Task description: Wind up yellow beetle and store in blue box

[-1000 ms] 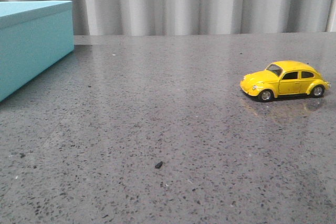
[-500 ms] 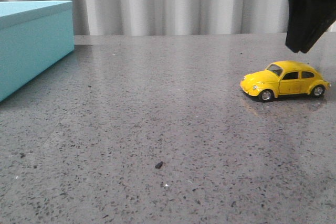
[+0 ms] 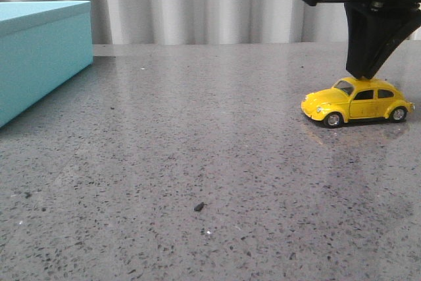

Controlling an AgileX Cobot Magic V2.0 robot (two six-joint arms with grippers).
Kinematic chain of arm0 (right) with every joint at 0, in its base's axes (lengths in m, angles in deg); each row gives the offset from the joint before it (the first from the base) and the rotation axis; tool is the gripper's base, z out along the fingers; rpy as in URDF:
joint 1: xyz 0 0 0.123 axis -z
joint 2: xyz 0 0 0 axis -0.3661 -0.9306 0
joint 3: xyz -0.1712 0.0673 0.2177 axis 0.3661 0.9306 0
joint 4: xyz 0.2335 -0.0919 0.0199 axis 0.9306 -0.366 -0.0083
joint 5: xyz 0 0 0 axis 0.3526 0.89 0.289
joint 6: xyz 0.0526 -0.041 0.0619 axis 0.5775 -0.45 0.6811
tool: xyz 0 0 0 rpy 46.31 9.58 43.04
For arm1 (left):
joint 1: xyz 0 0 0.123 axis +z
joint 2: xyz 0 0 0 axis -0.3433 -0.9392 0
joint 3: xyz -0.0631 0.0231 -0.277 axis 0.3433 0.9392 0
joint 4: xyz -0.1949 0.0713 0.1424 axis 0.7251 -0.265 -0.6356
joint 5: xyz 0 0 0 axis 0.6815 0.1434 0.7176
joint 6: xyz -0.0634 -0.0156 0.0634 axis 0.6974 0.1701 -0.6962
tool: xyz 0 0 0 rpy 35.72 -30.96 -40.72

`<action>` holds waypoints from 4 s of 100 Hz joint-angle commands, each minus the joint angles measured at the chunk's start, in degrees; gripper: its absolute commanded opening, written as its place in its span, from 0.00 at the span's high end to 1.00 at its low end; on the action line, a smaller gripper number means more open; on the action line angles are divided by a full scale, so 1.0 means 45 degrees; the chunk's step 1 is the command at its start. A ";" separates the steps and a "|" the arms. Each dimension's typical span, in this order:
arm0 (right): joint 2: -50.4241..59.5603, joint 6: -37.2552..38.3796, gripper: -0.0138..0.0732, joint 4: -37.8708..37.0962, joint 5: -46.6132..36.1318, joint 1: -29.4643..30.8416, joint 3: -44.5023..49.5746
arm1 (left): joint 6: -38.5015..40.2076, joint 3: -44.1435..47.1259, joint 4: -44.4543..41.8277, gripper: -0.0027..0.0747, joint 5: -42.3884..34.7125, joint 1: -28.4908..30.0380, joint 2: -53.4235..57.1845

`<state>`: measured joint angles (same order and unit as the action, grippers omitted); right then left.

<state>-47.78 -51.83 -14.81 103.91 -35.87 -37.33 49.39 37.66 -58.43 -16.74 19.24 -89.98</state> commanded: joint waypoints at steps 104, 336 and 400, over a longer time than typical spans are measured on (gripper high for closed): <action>0.0075 -0.0102 0.89 -0.0013 0.0022 0.0026 -0.0399 | 0.0078 -0.0480 0.0117 0.99 -0.0863 0.0018 -0.0257; 0.2296 -0.0079 0.89 -0.0599 -0.0221 0.3373 -0.0421 | 0.0078 -0.0480 0.0117 0.99 -0.0863 0.0018 -0.0257; 0.3152 -0.0079 0.89 -0.0280 -0.1597 0.2644 -0.0398 | 0.0078 -0.0656 0.0117 0.99 -0.0758 0.0018 -0.0323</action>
<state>-37.37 -51.91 -15.97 101.54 -23.49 -37.71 49.39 37.39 -58.43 -16.40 19.24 -90.09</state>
